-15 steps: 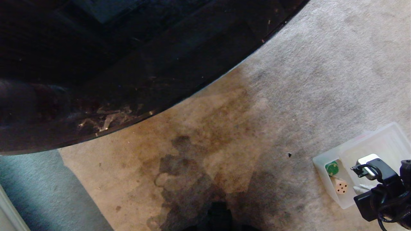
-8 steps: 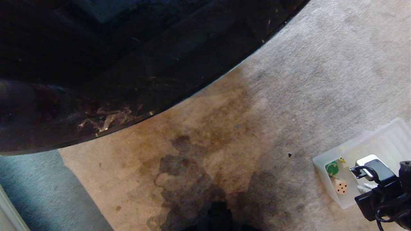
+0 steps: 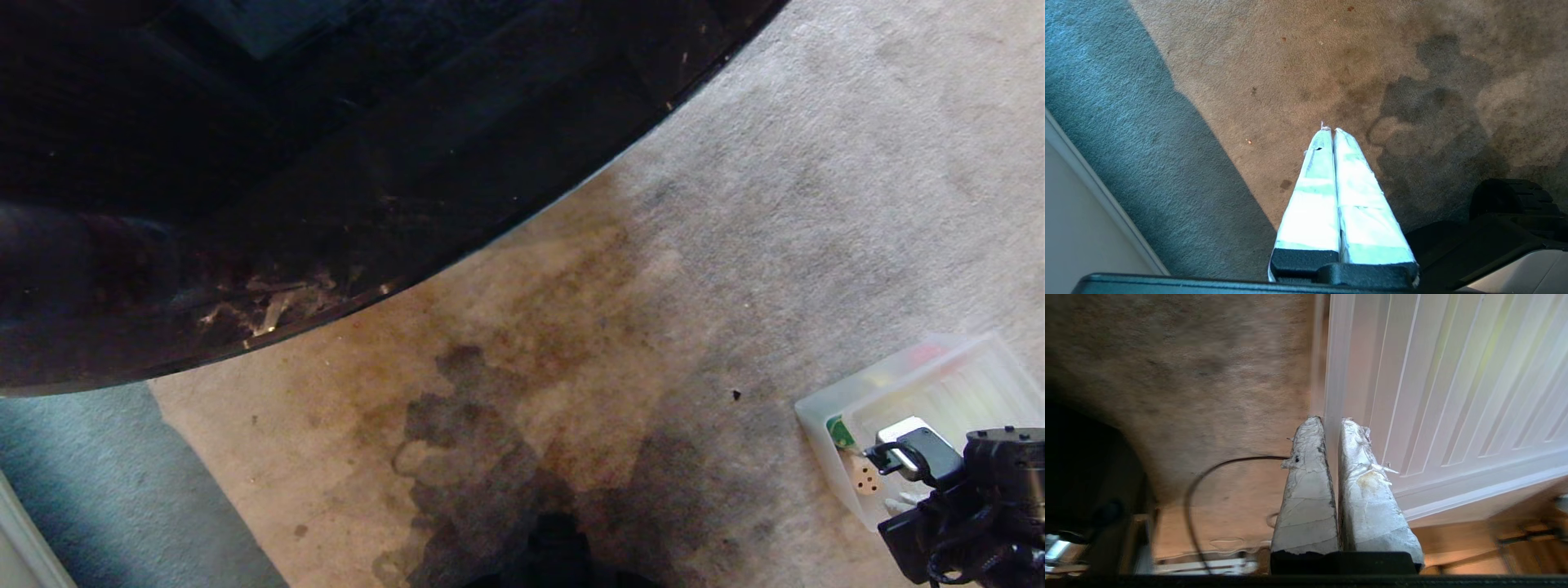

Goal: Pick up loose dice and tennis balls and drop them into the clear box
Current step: Close the lid

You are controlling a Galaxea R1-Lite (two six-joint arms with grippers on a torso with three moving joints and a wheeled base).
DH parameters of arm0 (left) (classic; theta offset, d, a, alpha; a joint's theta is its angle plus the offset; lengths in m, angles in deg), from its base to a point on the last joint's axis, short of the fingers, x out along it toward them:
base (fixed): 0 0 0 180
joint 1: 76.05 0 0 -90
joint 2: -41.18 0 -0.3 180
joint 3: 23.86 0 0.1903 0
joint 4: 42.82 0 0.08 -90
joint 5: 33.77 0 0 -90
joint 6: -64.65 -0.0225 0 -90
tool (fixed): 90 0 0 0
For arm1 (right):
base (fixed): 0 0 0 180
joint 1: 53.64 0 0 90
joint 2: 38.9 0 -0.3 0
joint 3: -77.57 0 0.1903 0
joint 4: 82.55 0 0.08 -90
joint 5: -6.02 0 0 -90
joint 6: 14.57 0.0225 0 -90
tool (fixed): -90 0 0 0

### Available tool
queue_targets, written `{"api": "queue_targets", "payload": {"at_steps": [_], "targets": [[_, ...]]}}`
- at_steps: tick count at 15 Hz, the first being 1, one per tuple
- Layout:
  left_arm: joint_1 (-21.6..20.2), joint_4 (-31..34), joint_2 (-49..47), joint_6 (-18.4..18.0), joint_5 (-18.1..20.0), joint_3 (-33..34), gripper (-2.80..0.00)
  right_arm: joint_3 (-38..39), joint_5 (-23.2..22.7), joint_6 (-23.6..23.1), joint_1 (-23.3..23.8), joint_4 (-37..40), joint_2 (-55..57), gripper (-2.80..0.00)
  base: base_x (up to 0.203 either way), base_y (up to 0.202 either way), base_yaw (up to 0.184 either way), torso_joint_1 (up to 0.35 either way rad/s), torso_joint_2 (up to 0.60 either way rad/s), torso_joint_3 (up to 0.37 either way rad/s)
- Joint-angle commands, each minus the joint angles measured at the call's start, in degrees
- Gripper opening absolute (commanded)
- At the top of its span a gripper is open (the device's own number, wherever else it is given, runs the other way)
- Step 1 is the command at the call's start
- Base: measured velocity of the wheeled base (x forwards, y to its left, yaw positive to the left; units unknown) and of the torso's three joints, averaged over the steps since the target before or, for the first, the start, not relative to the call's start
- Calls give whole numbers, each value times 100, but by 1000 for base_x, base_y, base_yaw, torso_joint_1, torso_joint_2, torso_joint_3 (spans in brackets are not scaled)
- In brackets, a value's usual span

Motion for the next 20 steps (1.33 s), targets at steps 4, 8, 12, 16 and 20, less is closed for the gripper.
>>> {"api": "queue_targets", "payload": {"at_steps": [4, 8, 12, 16, 20], "targets": [[0, -2, 2, 4, -2, 0, -280, 34, -7, 111, -14, -212, 598, -280, 0, 0, 0, 0, 0, 0], [0, -2, 2, 4, -2, 0, -280, 64, 0, 149, 11, -322, 720, -280, 0, 0, 0, 0, 0, 0], [0, -2, 2, 4, -2, 0, -280, 96, 18, -102, 4, -427, 639, -280, 0, 0, 0, 0, 0, 0], [0, -2, 2, 4, -2, 0, -280, 151, -4, -593, -29, -400, -11, -280, 0, 0, 0, 0, 0, 0], [0, -2, 2, 4, -2, 0, -280, 64, 35, -637, -23, -320, -381, -280, 0, 0, 0, 0, 0, 0]]}}
